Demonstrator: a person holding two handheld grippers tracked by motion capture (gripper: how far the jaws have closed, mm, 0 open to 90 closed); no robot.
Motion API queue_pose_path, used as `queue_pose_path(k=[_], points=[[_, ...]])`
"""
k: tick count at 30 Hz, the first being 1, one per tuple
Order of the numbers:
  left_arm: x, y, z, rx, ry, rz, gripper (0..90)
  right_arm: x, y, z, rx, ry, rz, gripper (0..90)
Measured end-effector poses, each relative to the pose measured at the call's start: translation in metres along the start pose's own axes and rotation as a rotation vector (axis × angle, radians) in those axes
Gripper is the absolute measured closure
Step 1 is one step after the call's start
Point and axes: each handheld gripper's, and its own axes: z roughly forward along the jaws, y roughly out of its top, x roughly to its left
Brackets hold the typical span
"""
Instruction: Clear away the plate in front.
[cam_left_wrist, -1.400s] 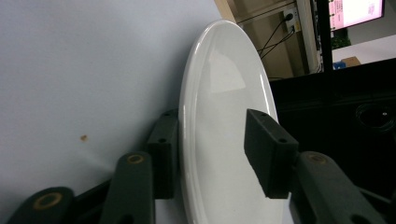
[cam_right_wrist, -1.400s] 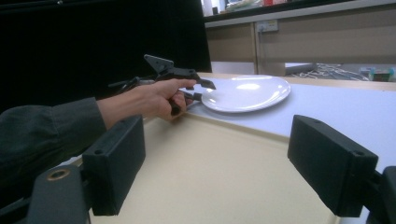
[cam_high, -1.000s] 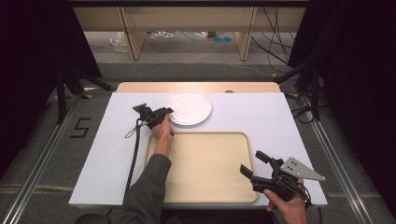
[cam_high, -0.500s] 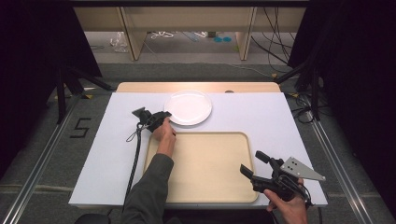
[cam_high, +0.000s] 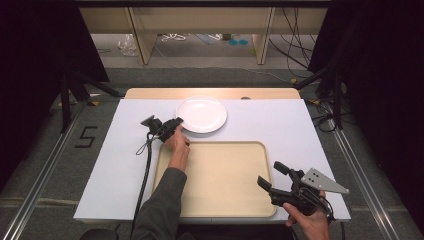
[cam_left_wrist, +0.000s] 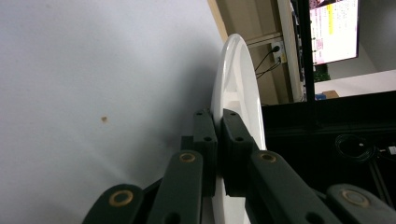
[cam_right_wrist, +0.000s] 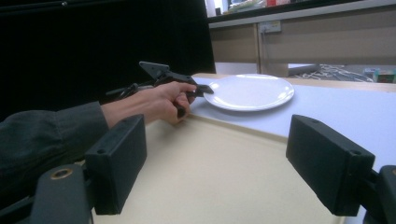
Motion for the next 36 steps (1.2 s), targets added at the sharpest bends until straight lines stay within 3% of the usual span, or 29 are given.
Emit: queue_pose_path(k=[2, 5, 8, 12, 13, 17, 18, 19, 22, 23, 24, 28, 30, 32, 33, 36], points=[[-0.001, 0.001, -0.002, -0.002, 0.0, 0.006, 85.4, 0.0, 0.0, -0.001, 0.012, -0.002, 0.004, 21.4], [0.003, 0.001, -0.005, -0.007, -0.047, -0.028, 85.1, 0.0, 0.0, 0.0, -0.008, 0.007, -0.001, 21.4], [0.005, 0.002, -0.011, -0.009, -0.082, -0.005, 85.5, 0.0, 0.0, 0.0, -0.005, 0.005, 0.001, 21.4], [-0.003, 0.004, -0.021, -0.014, -0.109, -0.035, 85.4, 0.001, 0.0, -0.001, 0.007, 0.002, 0.014, 21.4], [-0.002, 0.004, -0.023, -0.015, -0.142, -0.007, 85.4, 0.0, 0.0, -0.001, -0.002, 0.002, 0.011, 21.3], [-0.006, 0.003, -0.033, -0.012, -0.157, -0.024, 85.4, 0.0, 0.0, 0.0, -0.003, -0.002, 0.012, 21.4], [-0.003, 0.003, -0.039, -0.033, -0.167, 0.013, 85.3, 0.0, 0.0, -0.001, 0.0, -0.002, 0.01, 21.4], [-0.005, 0.003, -0.043, -0.017, -0.176, -0.009, 85.4, 0.001, 0.0, -0.001, -0.009, 0.007, 0.02, 21.4], [-0.004, 0.001, -0.05, -0.021, -0.184, -0.021, 85.4, 0.001, 0.001, -0.002, -0.006, 0.007, 0.027, 21.4], [-0.001, 0.001, -0.054, -0.027, -0.203, 0.035, 85.3, 0.0, 0.001, -0.002, -0.003, -0.004, 0.019, 21.4], [-0.001, 0.001, -0.054, -0.027, -0.203, 0.035, 85.2, 0.001, 0.001, -0.002, -0.009, 0.005, 0.03, 21.4], [0.002, -0.005, -0.067, -0.032, -0.222, 0.001, 84.6, 0.001, 0.0, -0.001, -0.006, 0.006, 0.024, 21.4], [0.004, -0.006, -0.072, -0.022, -0.236, 0.02, 84.4, 0.001, 0.0, -0.001, -0.005, 0.004, 0.025, 21.4], [0.006, -0.01, -0.081, -0.02, -0.241, -0.031, 84.9, 0.0, 0.0, -0.001, -0.013, 0.006, 0.027, 21.4], [0.008, -0.012, -0.084, -0.027, -0.265, -0.02, 85.3, 0.0, 0.001, -0.002, -0.007, 0.001, 0.023, 21.4], [0.014, -0.016, -0.093, -0.024, -0.271, -0.04, 85.3, 0.0, 0.0, -0.001, -0.019, -0.001, 0.022, 21.4]])
